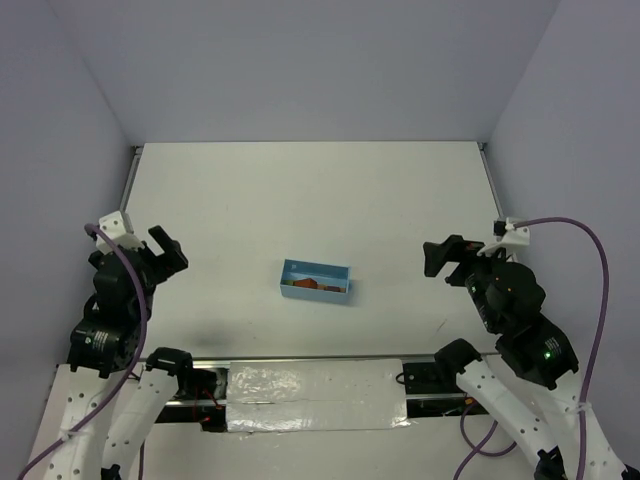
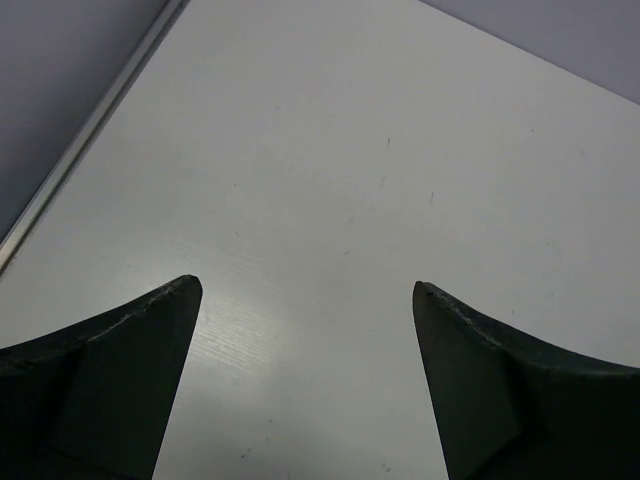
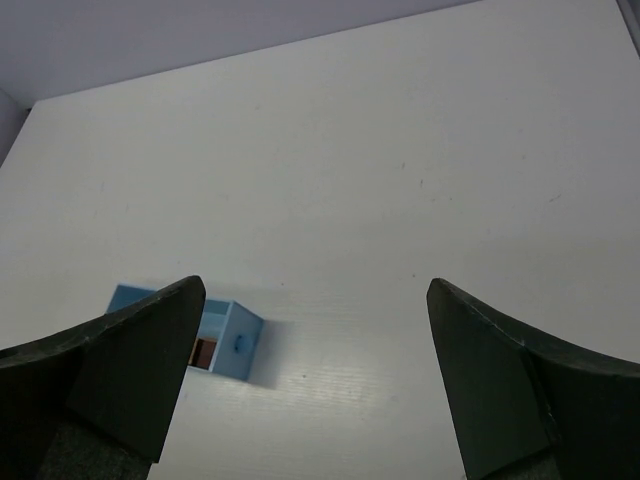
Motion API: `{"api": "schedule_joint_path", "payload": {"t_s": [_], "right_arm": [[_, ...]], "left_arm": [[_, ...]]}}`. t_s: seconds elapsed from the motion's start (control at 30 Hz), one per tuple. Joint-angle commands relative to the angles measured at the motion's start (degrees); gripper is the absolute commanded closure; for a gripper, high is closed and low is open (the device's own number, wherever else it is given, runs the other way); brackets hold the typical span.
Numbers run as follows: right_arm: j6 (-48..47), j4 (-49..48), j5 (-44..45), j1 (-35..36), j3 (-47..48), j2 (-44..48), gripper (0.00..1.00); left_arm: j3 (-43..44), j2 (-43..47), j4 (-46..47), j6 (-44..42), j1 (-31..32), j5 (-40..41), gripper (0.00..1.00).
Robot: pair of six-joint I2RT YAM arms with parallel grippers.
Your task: Build the wood block tower
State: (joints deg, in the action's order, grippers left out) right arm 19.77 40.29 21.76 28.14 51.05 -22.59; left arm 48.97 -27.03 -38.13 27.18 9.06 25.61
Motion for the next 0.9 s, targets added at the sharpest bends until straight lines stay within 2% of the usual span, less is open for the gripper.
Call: {"api": "schedule_joint_path", "payload": {"t_s": [0.0,0.13,0.23,0.27,0.33,0.37,0.47,0.67,0.7,0.77,0.87], "right_arm": [[-1.2,-2.6,-3.0,0.3,0.8,-1.7,0.0],[-3.6,-12.7,-20.5,0.4,-2.2,-5.3,0.0],[-6.9,-15.8,-31.0,1.4,-0.3,-18.0,0.0],[-8.0,-15.5,-32.5,3.2,0.8,-26.0,0.0],[-14.4,-13.2,-28.6,8.0,4.9,-33.8,0.0],[-16.4,-12.4,-24.6,11.8,6.2,-40.8,0.0],[-21.1,-10.4,-22.0,16.1,10.3,-51.5,0.08],[-23.9,-14.6,-18.5,19.6,13.2,-65.2,0.22],[-24.3,-15.2,-17.9,20.1,14.0,-66.4,0.26],[-25.5,-16.1,-17.7,20.5,14.3,-69.6,0.28],[-26.5,-17.8,-16.8,20.7,14.5,-72.4,0.39]], "left_arm": [[0.1,-2.2,2.4,-0.8,0.2,-1.9,0.0],[0.2,-3.1,2.4,-1.0,0.2,-2.2,0.0],[0.0,-3.2,3.0,-1.4,0.2,-3.1,0.01],[-0.2,-3.3,3.1,-1.6,0.2,-3.5,0.0],[-0.2,-3.6,3.2,-1.8,0.1,-3.9,0.0],[-0.2,-3.8,3.2,-1.9,0.1,-4.2,0.01],[-0.3,-4.2,3.2,-2.0,0.2,-4.6,0.0],[-0.2,-4.8,3.6,-2.5,0.2,-5.6,0.01],[-0.2,-4.8,3.7,-2.5,0.2,-5.8,0.0],[-0.3,-4.8,3.8,-2.6,0.3,-6.0,0.01],[-0.4,-4.6,3.9,-2.7,0.3,-6.4,0.0]]}}
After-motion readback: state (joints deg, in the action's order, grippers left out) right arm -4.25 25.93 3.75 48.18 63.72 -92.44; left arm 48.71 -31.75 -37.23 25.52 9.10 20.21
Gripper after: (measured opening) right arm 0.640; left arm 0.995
